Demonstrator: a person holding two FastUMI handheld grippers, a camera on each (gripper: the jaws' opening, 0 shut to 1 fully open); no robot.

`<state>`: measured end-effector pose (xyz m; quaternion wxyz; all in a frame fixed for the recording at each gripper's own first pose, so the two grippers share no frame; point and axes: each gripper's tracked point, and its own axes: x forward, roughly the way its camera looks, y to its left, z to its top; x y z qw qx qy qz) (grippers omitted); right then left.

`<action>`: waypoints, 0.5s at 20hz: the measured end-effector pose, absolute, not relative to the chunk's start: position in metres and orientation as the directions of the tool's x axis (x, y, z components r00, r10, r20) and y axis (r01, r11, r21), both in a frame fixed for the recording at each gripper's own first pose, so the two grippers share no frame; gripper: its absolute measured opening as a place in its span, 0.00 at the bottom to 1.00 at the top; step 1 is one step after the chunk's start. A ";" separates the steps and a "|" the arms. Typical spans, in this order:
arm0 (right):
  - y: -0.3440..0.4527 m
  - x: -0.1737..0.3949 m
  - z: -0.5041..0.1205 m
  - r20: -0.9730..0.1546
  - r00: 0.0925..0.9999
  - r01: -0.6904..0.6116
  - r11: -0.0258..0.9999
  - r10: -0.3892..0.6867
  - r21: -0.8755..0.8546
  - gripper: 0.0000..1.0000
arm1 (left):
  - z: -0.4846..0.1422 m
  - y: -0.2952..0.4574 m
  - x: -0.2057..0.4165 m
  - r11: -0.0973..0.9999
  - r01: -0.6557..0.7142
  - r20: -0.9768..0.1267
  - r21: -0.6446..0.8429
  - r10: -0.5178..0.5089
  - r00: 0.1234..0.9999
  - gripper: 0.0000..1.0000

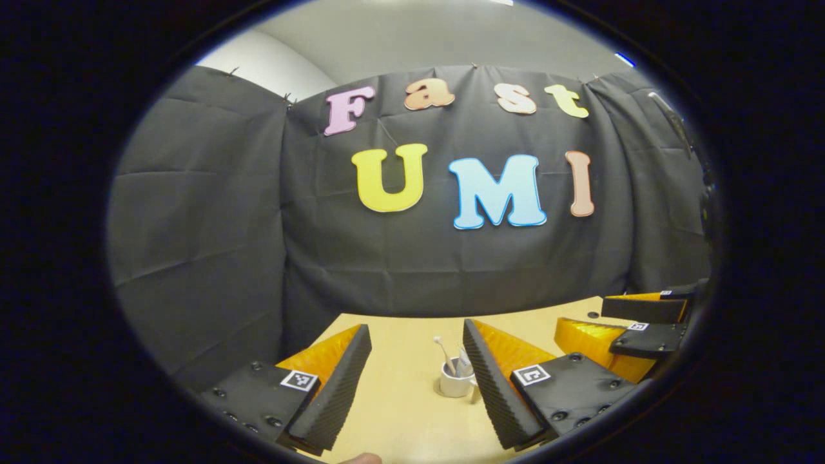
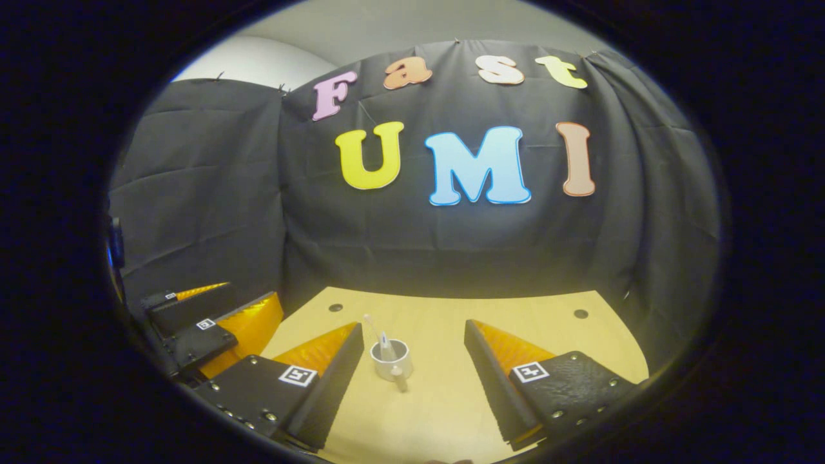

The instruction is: Put the toothbrush and toothpaste on the desktop into the cup, then pick up the cup and place it on the coaster on the desktop.

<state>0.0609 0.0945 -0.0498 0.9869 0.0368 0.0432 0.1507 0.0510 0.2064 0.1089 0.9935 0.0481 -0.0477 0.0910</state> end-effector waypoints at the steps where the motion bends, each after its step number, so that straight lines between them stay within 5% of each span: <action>1: 0.095 0.059 -0.048 -0.070 0.950 -0.297 0.951 0.303 0.084 0.94 | 0.110 0.206 0.051 0.978 -0.187 0.110 0.088 0.177 0.978 0.94; 10: 0.096 0.052 -0.045 -0.068 0.947 -0.308 0.948 0.313 0.077 0.94 | 0.107 0.196 0.041 0.978 -0.184 0.121 0.093 0.173 0.978 0.94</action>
